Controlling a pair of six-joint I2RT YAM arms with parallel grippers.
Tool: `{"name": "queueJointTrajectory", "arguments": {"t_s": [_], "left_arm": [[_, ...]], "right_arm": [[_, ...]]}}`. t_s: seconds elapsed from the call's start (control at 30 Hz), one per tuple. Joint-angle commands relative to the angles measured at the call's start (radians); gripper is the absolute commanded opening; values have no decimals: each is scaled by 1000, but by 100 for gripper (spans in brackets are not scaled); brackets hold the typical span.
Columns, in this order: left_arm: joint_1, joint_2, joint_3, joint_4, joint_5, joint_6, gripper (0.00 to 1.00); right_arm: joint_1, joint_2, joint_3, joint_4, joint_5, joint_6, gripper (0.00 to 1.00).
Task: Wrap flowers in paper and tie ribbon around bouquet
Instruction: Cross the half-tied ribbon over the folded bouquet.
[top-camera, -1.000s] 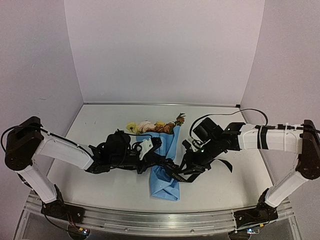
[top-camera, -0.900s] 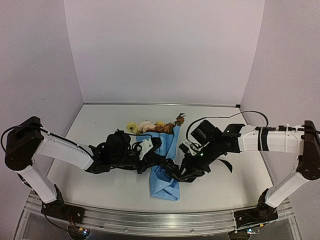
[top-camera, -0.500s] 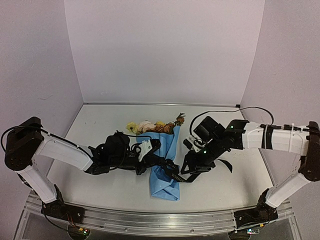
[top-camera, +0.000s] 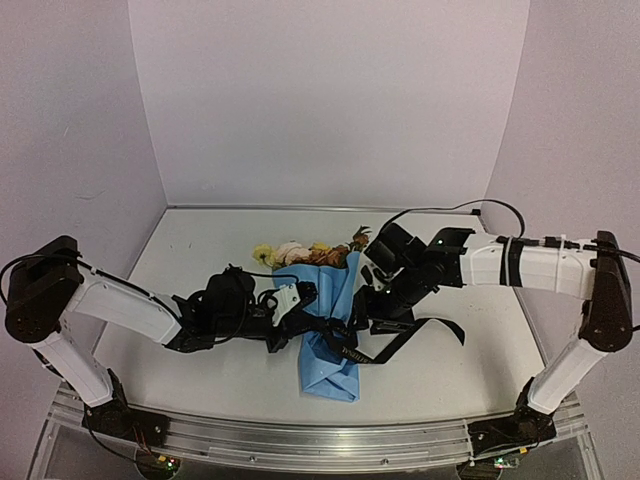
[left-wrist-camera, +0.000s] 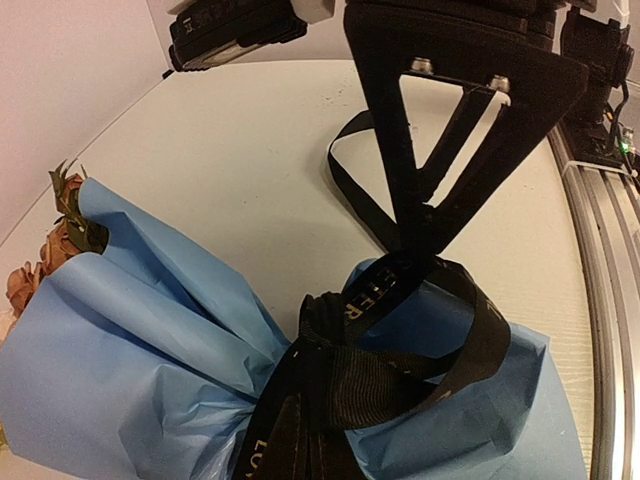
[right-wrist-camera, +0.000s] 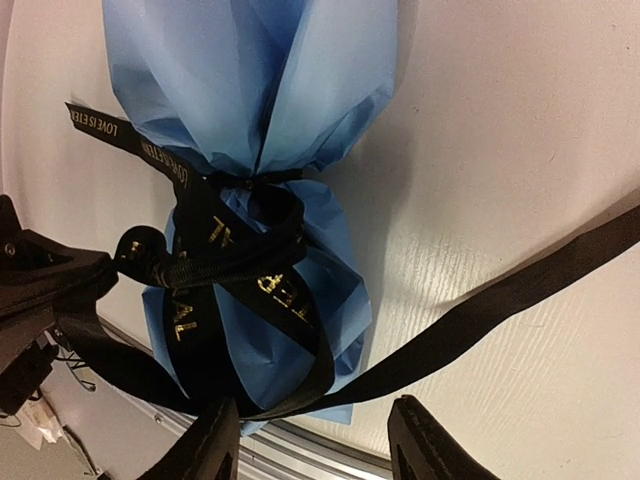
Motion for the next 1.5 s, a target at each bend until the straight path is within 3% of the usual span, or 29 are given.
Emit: {"name": "queueJointTrajectory", "arguments": {"t_s": [0.0,0.3,0.43,0.8,1.13,1.47], "left_arm": [[-3,-27,-2,51,-13,8,0],[-3,-21,-4,64,-19,6,0],[-3,-18,-6,65,-19,2,0],[-3,-13,-12,66,-14,2,0],[-3,-13,-15,59,-14,18,0],[-3,4,0,40,-37,44,4]], "right_arm": [[13,48,66,-42,31,39,52],[33,104,93,-75,10,83,48],[39,124,105,-72,-7,104,42],[43,109,102,-78,-3,115,1],[20,94,193,-198,-1,19,0],[-70,144,280,-213,-171,2,0]]}}
